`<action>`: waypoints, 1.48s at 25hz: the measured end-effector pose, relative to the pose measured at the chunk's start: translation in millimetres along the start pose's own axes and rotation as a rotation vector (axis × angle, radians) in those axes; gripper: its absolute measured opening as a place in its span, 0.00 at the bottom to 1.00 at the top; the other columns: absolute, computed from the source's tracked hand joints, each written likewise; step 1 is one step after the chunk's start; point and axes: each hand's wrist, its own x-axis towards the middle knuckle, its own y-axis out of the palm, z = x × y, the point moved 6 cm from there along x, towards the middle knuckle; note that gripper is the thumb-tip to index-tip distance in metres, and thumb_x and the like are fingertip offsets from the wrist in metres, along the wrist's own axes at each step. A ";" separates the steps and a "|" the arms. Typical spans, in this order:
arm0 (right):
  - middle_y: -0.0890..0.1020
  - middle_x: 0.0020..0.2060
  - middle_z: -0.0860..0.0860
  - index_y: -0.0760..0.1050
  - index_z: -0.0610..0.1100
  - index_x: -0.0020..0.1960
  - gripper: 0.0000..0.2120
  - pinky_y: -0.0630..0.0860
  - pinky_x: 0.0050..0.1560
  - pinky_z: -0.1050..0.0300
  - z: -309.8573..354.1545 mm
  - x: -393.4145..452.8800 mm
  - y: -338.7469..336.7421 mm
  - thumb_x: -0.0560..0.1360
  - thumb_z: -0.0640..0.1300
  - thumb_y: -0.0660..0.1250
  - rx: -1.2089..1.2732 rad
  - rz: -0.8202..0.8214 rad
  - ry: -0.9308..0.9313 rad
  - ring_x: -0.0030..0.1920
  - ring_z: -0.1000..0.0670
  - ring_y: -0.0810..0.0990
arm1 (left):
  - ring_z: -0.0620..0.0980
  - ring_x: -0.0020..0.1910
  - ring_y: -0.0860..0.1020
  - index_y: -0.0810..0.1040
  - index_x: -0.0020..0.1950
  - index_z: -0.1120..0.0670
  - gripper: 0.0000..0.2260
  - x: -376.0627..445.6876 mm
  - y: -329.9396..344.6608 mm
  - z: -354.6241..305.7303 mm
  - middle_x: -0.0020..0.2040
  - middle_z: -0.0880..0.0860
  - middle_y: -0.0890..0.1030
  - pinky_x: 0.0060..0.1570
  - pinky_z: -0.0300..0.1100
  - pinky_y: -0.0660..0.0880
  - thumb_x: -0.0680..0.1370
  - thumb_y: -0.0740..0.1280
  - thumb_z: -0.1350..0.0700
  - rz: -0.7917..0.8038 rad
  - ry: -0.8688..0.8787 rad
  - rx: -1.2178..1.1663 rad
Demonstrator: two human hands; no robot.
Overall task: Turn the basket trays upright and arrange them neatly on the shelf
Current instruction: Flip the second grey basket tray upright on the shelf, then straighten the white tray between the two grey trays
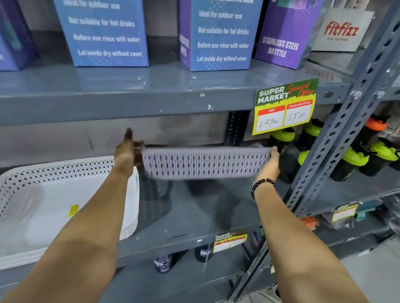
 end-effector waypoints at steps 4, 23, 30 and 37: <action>0.70 0.70 0.43 0.64 0.37 0.71 0.31 0.67 0.65 0.49 -19.2 -4.9 -16.1 0.73 0.51 0.66 -0.274 -0.070 0.032 0.66 0.42 0.71 | 0.59 0.45 0.82 0.83 0.49 0.64 0.18 -14.7 -11.1 8.9 0.38 0.59 0.83 0.47 0.44 0.78 0.71 0.69 0.49 0.008 0.042 0.566; 0.79 0.58 0.34 0.76 0.32 0.59 0.14 0.75 0.57 0.50 -26.6 13.6 -42.3 0.78 0.33 0.57 -0.906 -0.207 -0.159 0.60 0.37 0.77 | 0.60 0.58 0.75 0.80 0.59 0.59 0.14 -65.5 -14.4 39.8 0.57 0.60 0.78 0.50 0.51 0.75 0.74 0.64 0.59 -0.296 0.385 1.071; 0.75 0.62 0.34 0.71 0.31 0.63 0.15 0.73 0.62 0.46 -22.5 11.1 -33.7 0.77 0.35 0.59 -1.022 -0.267 -0.180 0.63 0.37 0.74 | 0.60 0.55 0.78 0.81 0.57 0.57 0.14 -60.0 -19.4 41.5 0.55 0.59 0.80 0.51 0.50 0.76 0.75 0.65 0.54 -0.334 0.375 0.971; 0.76 0.61 0.37 0.70 0.37 0.67 0.20 0.73 0.58 0.48 -50.5 -40.6 85.9 0.75 0.33 0.58 -1.262 0.183 -0.741 0.63 0.38 0.73 | 0.62 0.54 0.79 0.81 0.56 0.60 0.15 -48.6 -100.3 13.8 0.54 0.62 0.81 0.53 0.51 0.75 0.78 0.60 0.53 -0.555 0.397 0.832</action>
